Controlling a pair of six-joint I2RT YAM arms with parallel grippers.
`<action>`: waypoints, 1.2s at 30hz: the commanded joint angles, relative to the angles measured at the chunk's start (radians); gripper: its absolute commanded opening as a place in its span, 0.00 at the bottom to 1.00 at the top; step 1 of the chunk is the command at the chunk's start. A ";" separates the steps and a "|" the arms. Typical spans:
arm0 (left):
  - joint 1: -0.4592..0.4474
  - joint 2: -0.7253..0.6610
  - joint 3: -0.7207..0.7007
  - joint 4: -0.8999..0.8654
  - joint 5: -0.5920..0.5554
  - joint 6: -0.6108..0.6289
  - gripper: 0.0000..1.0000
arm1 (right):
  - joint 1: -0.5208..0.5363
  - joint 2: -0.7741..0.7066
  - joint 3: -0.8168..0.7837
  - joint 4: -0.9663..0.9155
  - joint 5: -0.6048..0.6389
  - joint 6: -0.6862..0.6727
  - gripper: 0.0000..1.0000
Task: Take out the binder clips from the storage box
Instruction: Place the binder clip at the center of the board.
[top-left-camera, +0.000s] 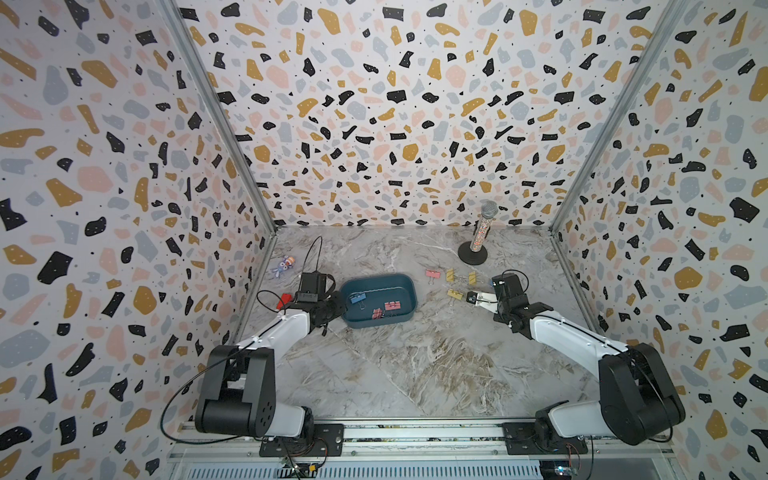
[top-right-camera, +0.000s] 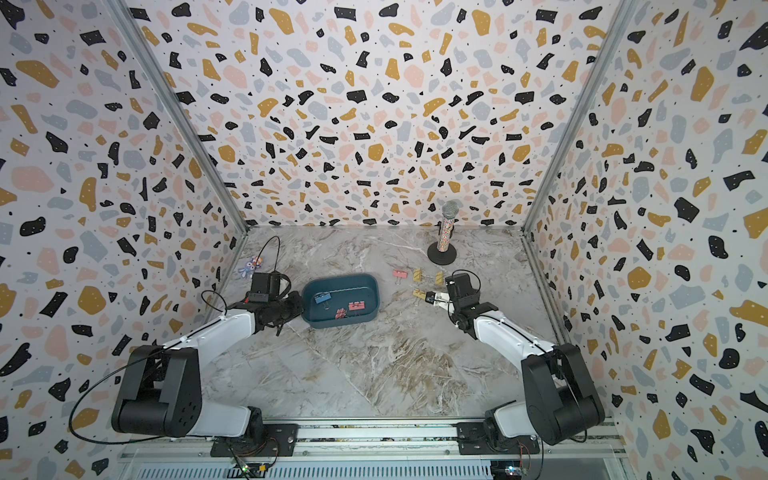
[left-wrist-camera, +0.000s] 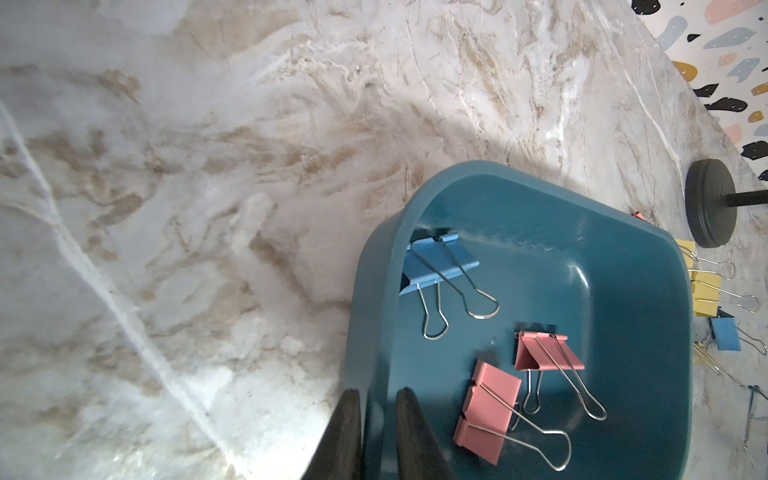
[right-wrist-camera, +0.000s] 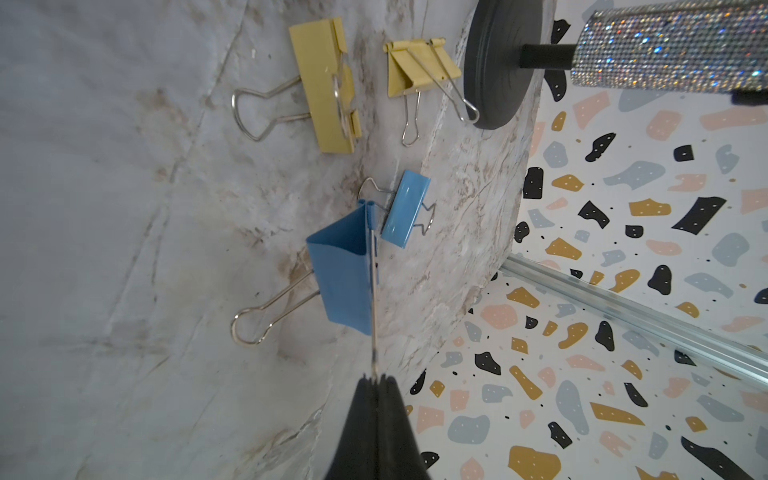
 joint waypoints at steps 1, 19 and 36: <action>0.002 -0.014 -0.016 0.031 0.005 -0.003 0.20 | -0.005 0.009 0.001 0.033 0.026 0.014 0.00; 0.002 -0.009 -0.017 0.036 0.007 -0.001 0.20 | -0.005 0.133 0.003 0.104 0.058 0.017 0.00; 0.002 -0.009 -0.016 0.037 0.009 -0.002 0.20 | -0.005 0.146 0.026 0.040 0.041 0.034 0.13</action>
